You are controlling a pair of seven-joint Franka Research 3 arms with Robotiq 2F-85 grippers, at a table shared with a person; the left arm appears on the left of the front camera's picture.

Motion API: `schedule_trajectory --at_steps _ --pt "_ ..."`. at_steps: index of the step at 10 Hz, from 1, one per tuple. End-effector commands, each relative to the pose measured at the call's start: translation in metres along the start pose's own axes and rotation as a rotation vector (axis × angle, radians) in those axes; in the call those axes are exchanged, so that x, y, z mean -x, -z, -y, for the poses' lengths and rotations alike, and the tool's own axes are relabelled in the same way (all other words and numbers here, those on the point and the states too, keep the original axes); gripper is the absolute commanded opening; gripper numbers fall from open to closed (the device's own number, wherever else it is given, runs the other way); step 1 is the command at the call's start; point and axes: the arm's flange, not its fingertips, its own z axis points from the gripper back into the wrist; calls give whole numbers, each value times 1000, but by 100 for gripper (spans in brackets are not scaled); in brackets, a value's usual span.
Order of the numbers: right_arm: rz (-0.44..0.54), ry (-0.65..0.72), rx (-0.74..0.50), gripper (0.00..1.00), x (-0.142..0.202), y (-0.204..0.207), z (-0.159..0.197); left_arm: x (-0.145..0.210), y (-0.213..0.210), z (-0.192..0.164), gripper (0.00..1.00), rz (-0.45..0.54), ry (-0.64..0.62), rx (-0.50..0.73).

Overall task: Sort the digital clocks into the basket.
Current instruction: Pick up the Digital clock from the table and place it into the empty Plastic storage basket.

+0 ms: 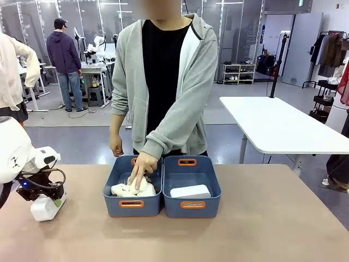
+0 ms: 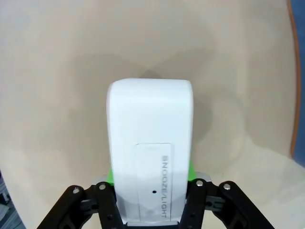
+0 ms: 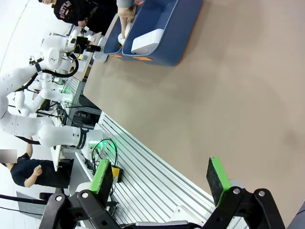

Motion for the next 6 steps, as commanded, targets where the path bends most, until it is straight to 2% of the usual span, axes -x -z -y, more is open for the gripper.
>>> schedule_trajectory --at_steps 1,2,4,5,6 --pt "4 1 -2 100 -1 0 -3 1 -18 -4 14 -27 -5 20" --pt "4 1 -2 100 -1 0 -3 1 -39 -15 6 -32 28 85" --pt "4 1 -2 100 -1 0 -3 9 -100 -72 6 -12 -34 311" --pt "4 1 -2 100 -1 0 -3 31 -129 -115 6 -32 -15 481" --pt "4 1 -2 100 -1 0 -3 50 -138 -146 6 -63 106 542"
